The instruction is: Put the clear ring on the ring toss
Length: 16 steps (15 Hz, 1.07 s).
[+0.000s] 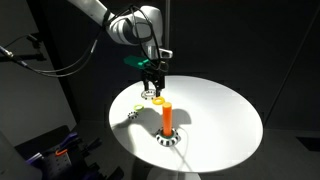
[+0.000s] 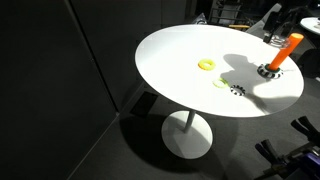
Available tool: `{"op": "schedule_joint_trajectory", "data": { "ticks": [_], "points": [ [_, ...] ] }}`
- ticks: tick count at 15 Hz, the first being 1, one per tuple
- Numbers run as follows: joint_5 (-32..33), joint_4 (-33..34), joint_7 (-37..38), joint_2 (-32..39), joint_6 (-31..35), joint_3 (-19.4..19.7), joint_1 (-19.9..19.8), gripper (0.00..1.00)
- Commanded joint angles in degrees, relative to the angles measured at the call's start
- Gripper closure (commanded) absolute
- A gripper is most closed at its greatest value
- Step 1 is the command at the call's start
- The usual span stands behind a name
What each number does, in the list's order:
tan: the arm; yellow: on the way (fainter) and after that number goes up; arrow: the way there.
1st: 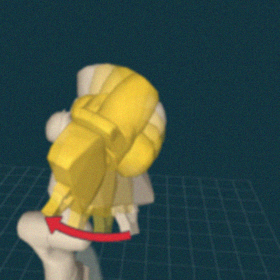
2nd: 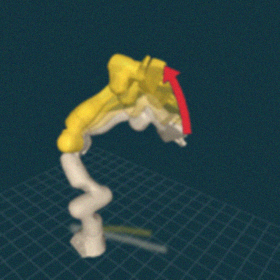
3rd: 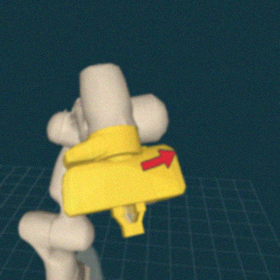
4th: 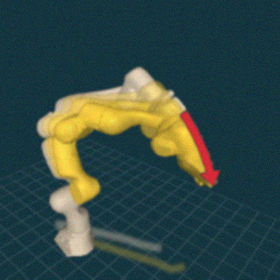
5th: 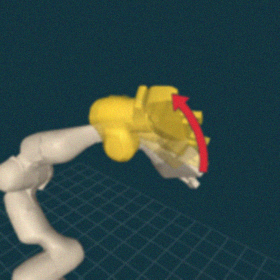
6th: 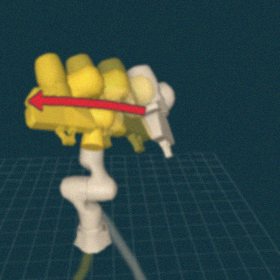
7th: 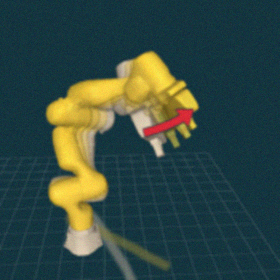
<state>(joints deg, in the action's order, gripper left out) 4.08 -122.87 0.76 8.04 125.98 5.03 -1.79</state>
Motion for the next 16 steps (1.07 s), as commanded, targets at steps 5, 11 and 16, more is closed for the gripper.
{"op": "schedule_joint_trajectory", "data": {
  "ticks": [5,11,16],
  "points": [
    [0.97,2.84,1.25,-3.19,-5.40,1.28,-2.75,0.32],
    [0.65,3.60,0.90,-3.08,-5.23,2.95,-5.16,0.32],
    [0.43,4.40,0.97,-1.82,-4.87,4.21,-6.73,0.32]
  ]
}}
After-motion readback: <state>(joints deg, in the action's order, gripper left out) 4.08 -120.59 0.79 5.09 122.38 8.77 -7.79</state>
